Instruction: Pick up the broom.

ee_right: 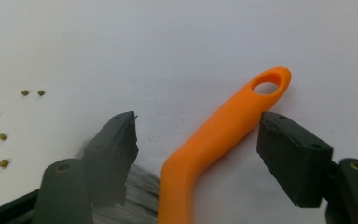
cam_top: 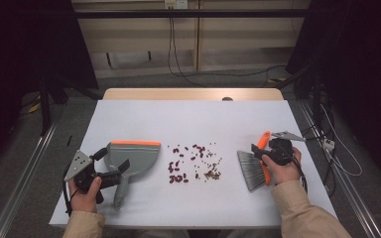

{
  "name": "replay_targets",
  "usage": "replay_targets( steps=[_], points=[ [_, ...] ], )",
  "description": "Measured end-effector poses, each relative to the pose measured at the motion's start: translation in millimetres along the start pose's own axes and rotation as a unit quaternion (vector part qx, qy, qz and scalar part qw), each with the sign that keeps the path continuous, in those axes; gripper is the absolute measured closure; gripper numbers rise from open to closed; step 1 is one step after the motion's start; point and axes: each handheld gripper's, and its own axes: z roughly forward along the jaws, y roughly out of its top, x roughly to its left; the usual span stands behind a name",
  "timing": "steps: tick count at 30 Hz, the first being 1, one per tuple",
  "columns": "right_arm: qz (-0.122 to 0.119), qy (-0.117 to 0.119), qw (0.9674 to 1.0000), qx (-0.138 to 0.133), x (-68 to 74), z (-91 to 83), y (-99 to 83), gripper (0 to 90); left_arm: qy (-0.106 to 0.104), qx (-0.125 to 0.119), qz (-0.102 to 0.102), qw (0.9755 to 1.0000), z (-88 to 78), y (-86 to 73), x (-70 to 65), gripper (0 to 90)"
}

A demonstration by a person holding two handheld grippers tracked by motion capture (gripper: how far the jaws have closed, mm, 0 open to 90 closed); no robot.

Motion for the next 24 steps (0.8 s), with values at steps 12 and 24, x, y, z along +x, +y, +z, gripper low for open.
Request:
replay_targets(
  steps=[12, 24],
  points=[
    [0.027, 0.002, 0.9984, 0.051, 3.9, 11.8, -3.3, 47.8, 0.0, -0.001, -0.001, 1.0, 0.1, 0.2, 0.4, 3.2],
    [-0.018, 0.018, 0.9962, 0.083, 15.1, 14.8, 2.8, 66.6, 0.0, 0.0, 0.002, 1.0, 0.2, 0.7, 0.6, 3.2]
  ],
)
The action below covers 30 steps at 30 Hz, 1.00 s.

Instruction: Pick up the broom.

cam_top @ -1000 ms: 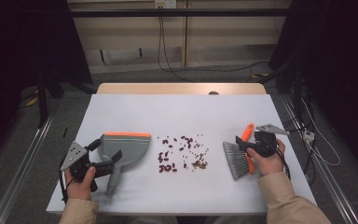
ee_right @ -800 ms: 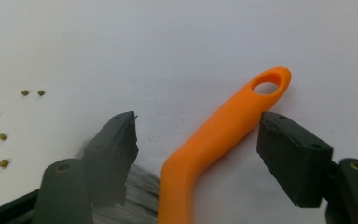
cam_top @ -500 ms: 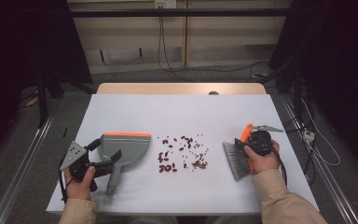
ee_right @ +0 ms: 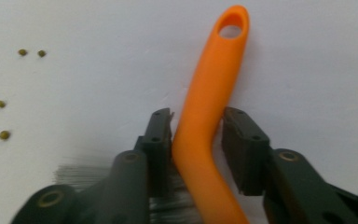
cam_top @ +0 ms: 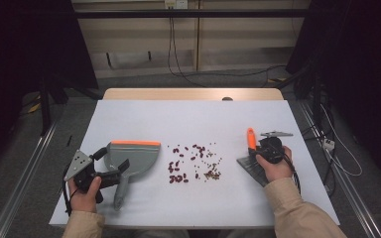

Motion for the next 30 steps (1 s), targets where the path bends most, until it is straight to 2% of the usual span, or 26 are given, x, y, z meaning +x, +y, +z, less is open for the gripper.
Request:
replay_targets(
  steps=[2, 4, 6, 12, 14, 19, 20, 21, 22, 24, 30],
  points=[
    [-0.001, 0.008, 1.0, 0.002, 0.0, -0.4, -0.2, 67.4, 0.0, 0.001, 0.002, 1.0, 0.0, 0.1, -0.1, 3.2],
    [-0.016, 0.014, 0.9997, 0.006, 1.9, -1.2, 0.0, 67.4, 0.0, -0.001, 0.002, 1.0, 0.0, 0.6, -1.0, 3.2],
    [-0.017, 0.015, 0.9997, 0.008, 2.5, -1.7, -0.1, 67.4, 0.0, -0.001, 0.003, 1.0, -0.2, 0.8, -1.1, 3.2],
    [-0.034, 0.015, 0.9992, 0.011, 5.8, -2.1, -2.3, 60.3, 0.002, -0.002, 0.002, 1.0, -0.6, 0.7, -0.7, 3.2],
    [-0.054, -0.003, 0.9985, 0.01, 10.4, -0.7, -3.1, 61.6, 0.002, -0.001, 0.002, 1.0, -0.5, 0.9, -1.1, 3.2],
    [-0.035, -0.009, 0.9991, 0.025, 12.7, 0.4, -0.1, 65.2, -0.001, 0.001, 0.005, 1.0, 1.5, 1.3, -4.0, 3.2],
    [-0.025, -0.003, 0.9992, 0.03, 10.6, 1.4, 1.9, 66.3, -0.001, 0.002, 0.006, 1.0, 1.5, 1.7, -4.7, 3.2],
    [-0.025, -0.003, 0.9992, 0.03, 10.6, 1.4, 1.9, 66.3, -0.001, 0.001, 0.01, 1.0, 1.5, 2.3, -5.1, 3.2],
    [-0.019, 0.007, 0.9992, 0.033, 7.2, 2.2, 3.0, 66.9, -0.003, 0.001, 0.014, 0.9999, 1.7, 3.0, -6.0, 3.2],
    [-0.009, 0.014, 0.9992, 0.037, 5.0, 2.2, 3.6, 67.0, -0.003, 0.001, 0.013, 0.9999, 2.4, 2.8, -6.8, 3.2],
    [-0.01, 0.014, 0.999, 0.04, 5.3, 2.8, 4.6, 67.2, -0.008, 0.005, 0.017, 0.9998, 5.9, 2.7, -8.1, 3.2]
  ],
)
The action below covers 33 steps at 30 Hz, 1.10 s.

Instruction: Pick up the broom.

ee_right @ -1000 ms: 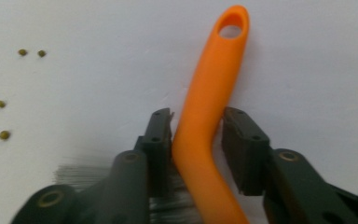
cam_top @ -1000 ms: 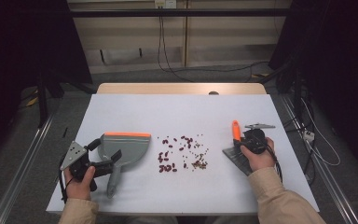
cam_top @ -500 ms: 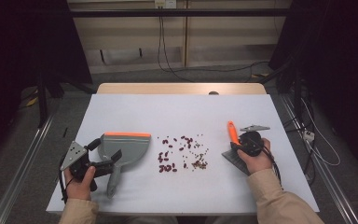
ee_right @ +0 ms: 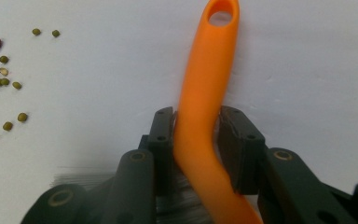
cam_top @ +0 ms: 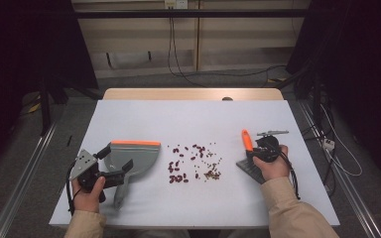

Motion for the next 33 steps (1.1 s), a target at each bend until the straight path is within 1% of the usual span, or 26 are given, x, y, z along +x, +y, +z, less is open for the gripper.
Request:
replay_targets(
  steps=[2, 5, 7, 9, 12, 16, 17, 20, 21, 23, 25, 28, 29, 32, 33],
  points=[
    [0.006, -0.001, 1.0, 0.003, -0.1, 0.2, 0.8, 67.3, -0.001, 0.002, 0.0, 1.0, 0.9, 0.0, -0.1, 3.2],
    [0.006, 0.001, 1.0, 0.005, -0.5, 0.5, 1.5, 67.4, -0.002, 0.0, -0.001, 1.0, 2.1, 0.2, -0.7, 3.2],
    [0.011, 0.003, 0.9999, 0.007, -1.0, 0.4, 1.9, 67.4, -0.003, 0.0, 0.002, 1.0, 2.3, 0.6, -0.8, 3.2],
    [0.007, 0.003, 0.9999, 0.009, -1.1, 0.5, 2.5, 67.5, -0.002, -0.001, 0.001, 1.0, 2.3, 0.7, -0.7, 3.2],
    [0.013, 0.009, 0.9998, 0.012, -2.6, 0.5, 3.0, 67.5, -0.002, 0.001, 0.001, 1.0, 2.6, 0.5, -0.9, 3.2],
    [0.015, 0.009, 0.9997, 0.013, -3.2, 0.7, 3.5, 67.5, -0.004, 0.003, 0.007, 1.0, 3.2, 1.0, -2.8, 3.2],
    [0.011, 0.007, 0.9999, 0.01, -2.2, 0.7, 2.9, 67.6, -0.004, 0.003, 0.006, 1.0, 3.3, 1.3, -3.3, 3.2],
    [0.011, 0.006, 0.9999, 0.007, -2.0, 0.4, 1.8, 67.6, -0.004, -0.001, 0.004, 1.0, 3.8, 2.0, -4.5, 3.2],
    [0.005, 0.003, 1.0, 0.003, -1.2, 0.2, 1.0, 67.6, -0.002, 0.0, 0.007, 1.0, 3.2, 2.7, -4.6, 3.2],
    [0.002, 0.002, 1.0, 0.0, -0.5, -0.4, 0.1, 67.7, -0.002, -0.005, 0.004, 1.0, 2.3, 3.3, -5.1, 3.2],
    [0.01, 0.009, 0.9999, -0.001, -3.1, -0.8, 0.7, 67.8, -0.003, -0.006, 0.003, 1.0, 2.3, 3.3, -5.1, 3.2],
    [0.006, 0.007, 1.0, -0.002, -2.3, -2.1, 1.4, 68.7, -0.002, -0.007, 0.003, 1.0, 2.7, 3.6, -3.8, 3.2],
    [0.006, 0.011, 0.9999, -0.011, -3.6, -2.8, 1.5, 68.7, 0.0, -0.007, 0.003, 1.0, 2.9, 4.0, -3.5, 3.2],
    [0.018, 0.022, 0.9994, -0.018, -6.7, -5.4, 1.0, 68.8, 0.002, -0.008, 0.004, 1.0, 2.9, 4.7, -3.4, 3.2],
    [0.023, 0.029, 0.9989, -0.029, -8.6, -8.2, 0.7, 68.9, 0.002, -0.009, 0.005, 1.0, 2.8, 4.8, -3.7, 3.2]
  ],
)
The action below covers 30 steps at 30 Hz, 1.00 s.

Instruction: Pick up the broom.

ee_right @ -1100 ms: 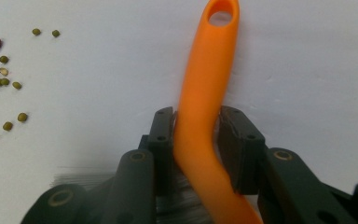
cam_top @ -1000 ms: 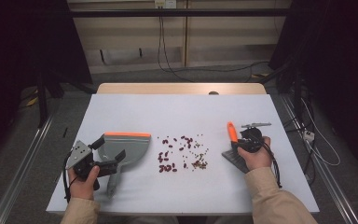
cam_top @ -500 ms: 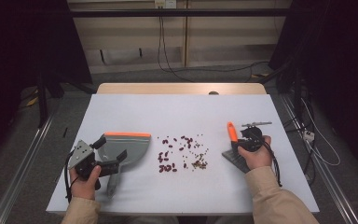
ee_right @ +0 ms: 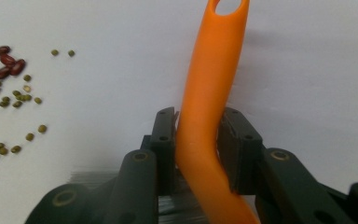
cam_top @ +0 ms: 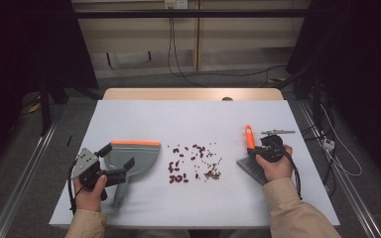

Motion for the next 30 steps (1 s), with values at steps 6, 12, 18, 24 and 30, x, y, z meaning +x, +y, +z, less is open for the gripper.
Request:
replay_targets(
  steps=[6, 12, 18, 24, 30],
  points=[
    [0.008, 0.016, 0.9987, -0.048, -3.2, -13.4, 2.5, 69.7, 0.0, -0.002, -0.001, 1.0, -0.1, 0.2, -0.4, 3.2],
    [0.022, 0.048, 0.9926, -0.109, -4.3, -29.6, 6.3, 70.4, 0.004, -0.003, 0.005, 1.0, 0.0, 2.6, -2.2, 3.2],
    [0.036, 0.086, 0.983, -0.158, -4.2, -43.2, 10.6, 71.0, -0.007, -0.005, 0.013, 0.9999, 2.7, 6.5, -8.6, 3.2],
    [0.042, 0.109, 0.9753, -0.187, -3.4, -51.7, 11.8, 71.3, -0.014, -0.008, 0.016, 0.9997, 6.1, 9.4, -14.3, 3.2],
    [0.052, 0.132, 0.9672, -0.211, -4.7, -58.5, 12.1, 71.3, -0.026, -0.016, 0.014, 0.9994, 10.5, 16.4, -22.4, 3.2]
  ],
)
